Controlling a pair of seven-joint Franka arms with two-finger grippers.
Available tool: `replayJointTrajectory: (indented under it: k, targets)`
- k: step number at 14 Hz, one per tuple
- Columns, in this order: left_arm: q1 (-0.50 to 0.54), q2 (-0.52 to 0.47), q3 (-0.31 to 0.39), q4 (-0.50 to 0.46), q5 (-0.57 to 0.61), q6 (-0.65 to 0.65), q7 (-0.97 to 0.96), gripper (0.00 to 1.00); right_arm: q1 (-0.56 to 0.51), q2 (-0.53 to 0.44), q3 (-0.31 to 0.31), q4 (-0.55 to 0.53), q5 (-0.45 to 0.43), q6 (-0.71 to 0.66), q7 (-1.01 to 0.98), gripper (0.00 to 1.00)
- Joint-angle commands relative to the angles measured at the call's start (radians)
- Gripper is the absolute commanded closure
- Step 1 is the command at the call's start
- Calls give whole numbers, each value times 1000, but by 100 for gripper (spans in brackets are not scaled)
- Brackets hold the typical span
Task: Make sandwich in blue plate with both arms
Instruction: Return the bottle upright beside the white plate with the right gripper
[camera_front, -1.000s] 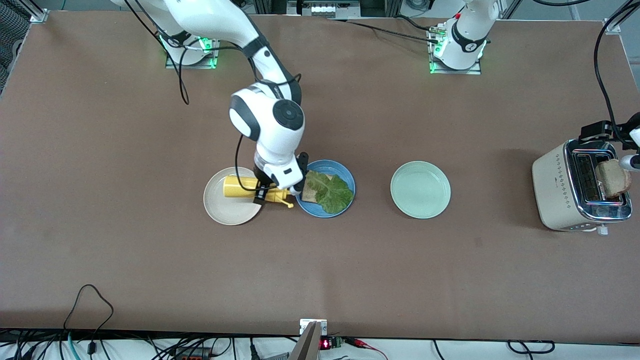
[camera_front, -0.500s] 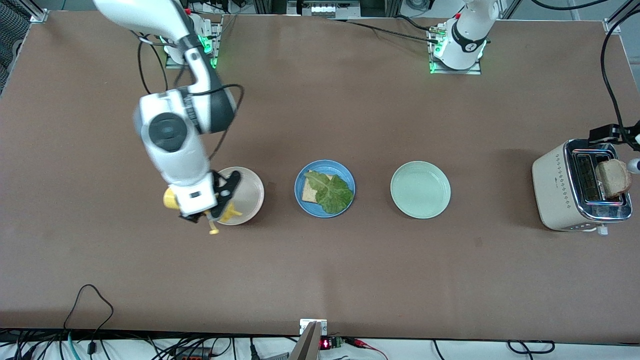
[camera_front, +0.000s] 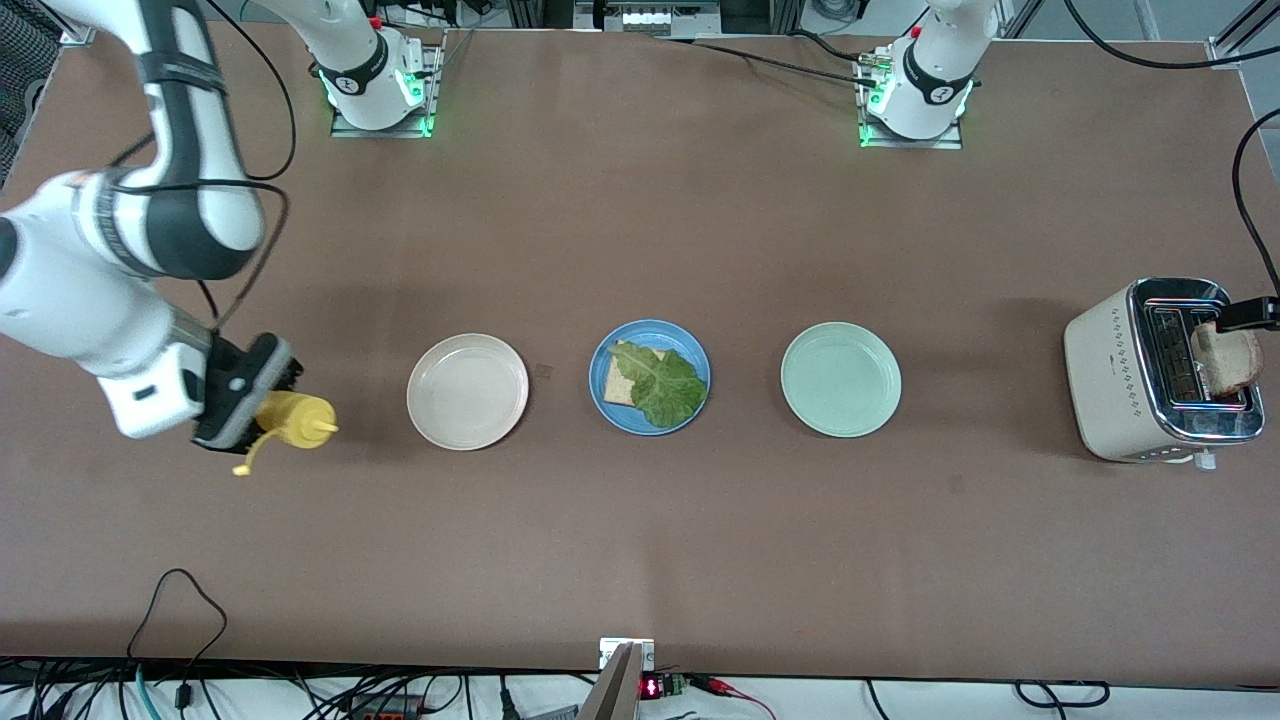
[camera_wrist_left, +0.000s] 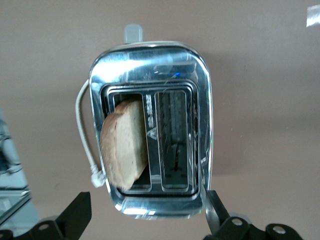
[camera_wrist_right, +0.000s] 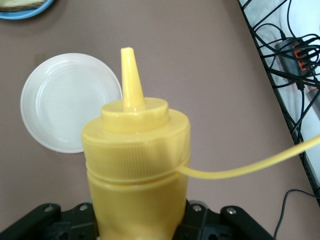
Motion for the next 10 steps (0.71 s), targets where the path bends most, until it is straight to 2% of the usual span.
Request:
replayJointTrajectory:
  k: [1, 3, 6, 7, 8, 10]
  targets:
    - [36, 27, -11, 13, -36, 25, 56, 6, -135, -78, 48, -118, 152, 1, -234, 76]
    - [63, 43, -11, 11, -38, 49, 151, 25, -264, -84, 101, -164, 253, -8, -403, 76]
    - [91, 83, -11, 10, -56, 100, 234, 32, -497, -73, 239, -198, 356, -74, -589, 76]
    - [103, 90, -11, 10, -59, 102, 237, 34, -561, -67, 264, -207, 373, -100, -647, 76]
    - [108, 90, -11, 7, -59, 96, 242, 49, -595, -64, 269, -218, 393, -120, -699, 76]
    - [109, 85, -14, 7, -61, 80, 240, 64, -661, -40, 270, -221, 472, -175, -836, 76]
